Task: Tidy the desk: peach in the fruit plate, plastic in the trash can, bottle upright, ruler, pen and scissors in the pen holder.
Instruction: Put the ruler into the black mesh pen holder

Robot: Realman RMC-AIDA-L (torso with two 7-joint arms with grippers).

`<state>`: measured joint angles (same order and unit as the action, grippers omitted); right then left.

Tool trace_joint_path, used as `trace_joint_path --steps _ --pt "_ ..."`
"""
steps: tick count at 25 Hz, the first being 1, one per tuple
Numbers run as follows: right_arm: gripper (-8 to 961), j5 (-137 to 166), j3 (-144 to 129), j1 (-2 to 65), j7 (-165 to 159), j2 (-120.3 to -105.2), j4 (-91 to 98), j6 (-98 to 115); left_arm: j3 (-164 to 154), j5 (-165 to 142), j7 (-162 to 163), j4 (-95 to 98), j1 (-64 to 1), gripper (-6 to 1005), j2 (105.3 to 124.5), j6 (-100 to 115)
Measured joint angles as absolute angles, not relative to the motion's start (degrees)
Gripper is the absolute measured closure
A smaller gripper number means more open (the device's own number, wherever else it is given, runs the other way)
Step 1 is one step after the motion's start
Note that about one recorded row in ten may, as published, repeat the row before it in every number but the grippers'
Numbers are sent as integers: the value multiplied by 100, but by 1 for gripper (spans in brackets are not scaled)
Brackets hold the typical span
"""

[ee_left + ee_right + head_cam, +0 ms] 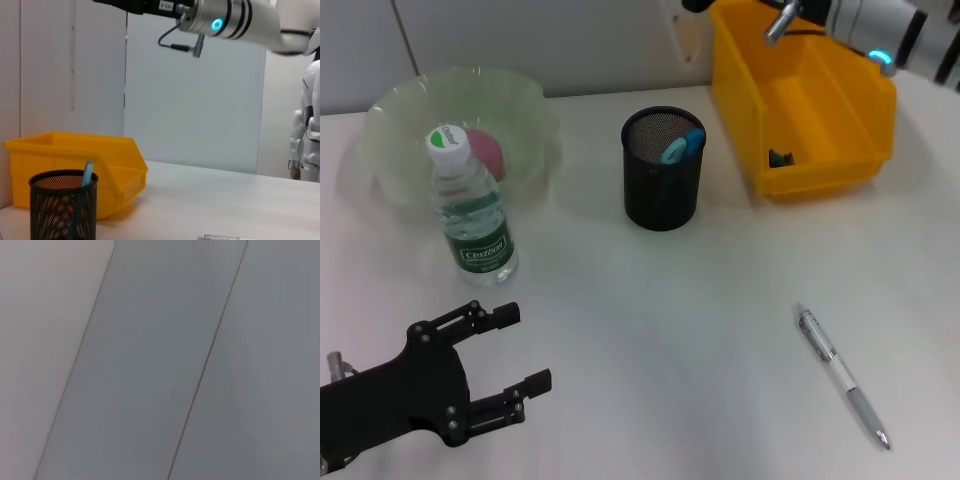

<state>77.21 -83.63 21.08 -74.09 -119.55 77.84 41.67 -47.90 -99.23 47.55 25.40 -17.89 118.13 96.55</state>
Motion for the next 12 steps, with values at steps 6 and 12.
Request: trace_joint_path --steps 6,12 --pt "500 5631 -8624 2204 -5615 -11955 6666 4194 -4790 -9923 4755 2540 -1750 214 11812 9660" --pt "486 3861 -9064 2280 -4258 -11963 5737 4324 -4790 -9923 4757 2540 -1739 214 11812 9661"
